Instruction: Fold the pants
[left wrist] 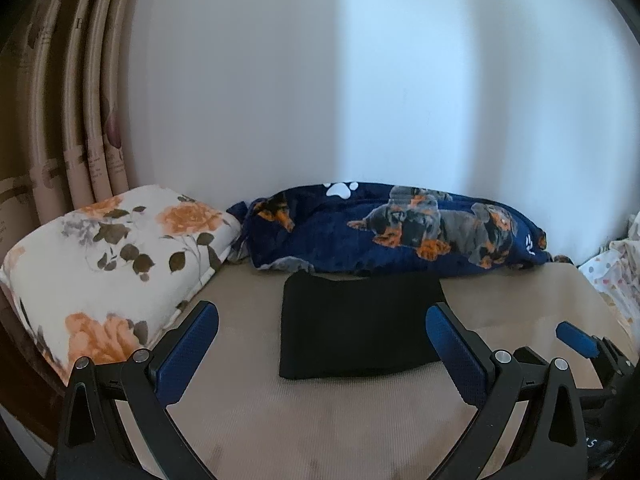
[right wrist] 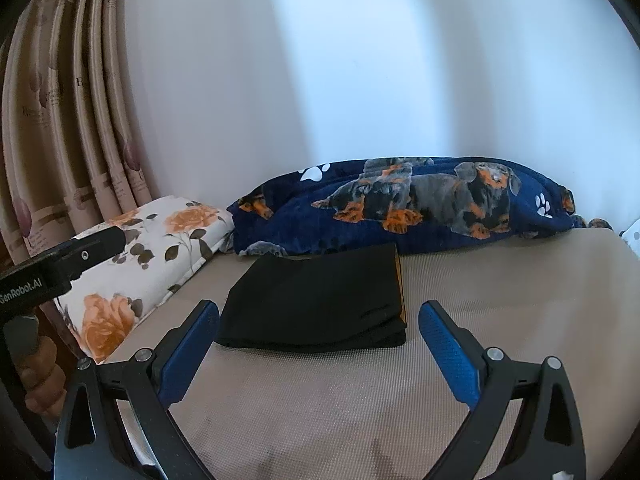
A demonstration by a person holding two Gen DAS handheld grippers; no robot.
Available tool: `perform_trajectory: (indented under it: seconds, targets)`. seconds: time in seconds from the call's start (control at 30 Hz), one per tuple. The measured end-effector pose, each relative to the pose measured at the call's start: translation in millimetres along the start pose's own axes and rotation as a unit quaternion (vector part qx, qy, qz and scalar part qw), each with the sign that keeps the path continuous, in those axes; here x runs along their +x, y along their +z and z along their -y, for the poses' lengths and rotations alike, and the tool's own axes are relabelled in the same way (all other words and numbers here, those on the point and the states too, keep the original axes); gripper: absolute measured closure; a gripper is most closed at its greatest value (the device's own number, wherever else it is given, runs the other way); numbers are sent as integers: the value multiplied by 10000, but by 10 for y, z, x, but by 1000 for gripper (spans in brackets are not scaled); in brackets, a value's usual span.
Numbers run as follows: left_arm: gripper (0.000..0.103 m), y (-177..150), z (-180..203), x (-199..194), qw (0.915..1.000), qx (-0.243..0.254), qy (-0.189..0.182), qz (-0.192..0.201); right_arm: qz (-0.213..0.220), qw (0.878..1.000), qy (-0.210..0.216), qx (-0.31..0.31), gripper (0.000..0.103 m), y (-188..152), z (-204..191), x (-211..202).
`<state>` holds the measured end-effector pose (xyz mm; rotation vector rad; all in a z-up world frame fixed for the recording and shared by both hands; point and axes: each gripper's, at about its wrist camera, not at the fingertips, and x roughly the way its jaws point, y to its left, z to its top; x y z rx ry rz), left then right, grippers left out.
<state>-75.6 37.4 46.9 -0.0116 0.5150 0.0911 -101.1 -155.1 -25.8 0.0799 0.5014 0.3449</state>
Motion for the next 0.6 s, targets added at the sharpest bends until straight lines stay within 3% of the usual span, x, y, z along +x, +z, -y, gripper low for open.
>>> perform_trajectory:
  seconds: [0.43, 0.6]
  targets:
    - [0, -78, 44, 52, 9999, 96, -89, -17, -155, 9999, 22, -11, 3, -74, -17, 76]
    - [0, -70, 7, 48, 9999, -99, -74, -25, -239, 9997, 46, -17, 3, -120, -31, 109]
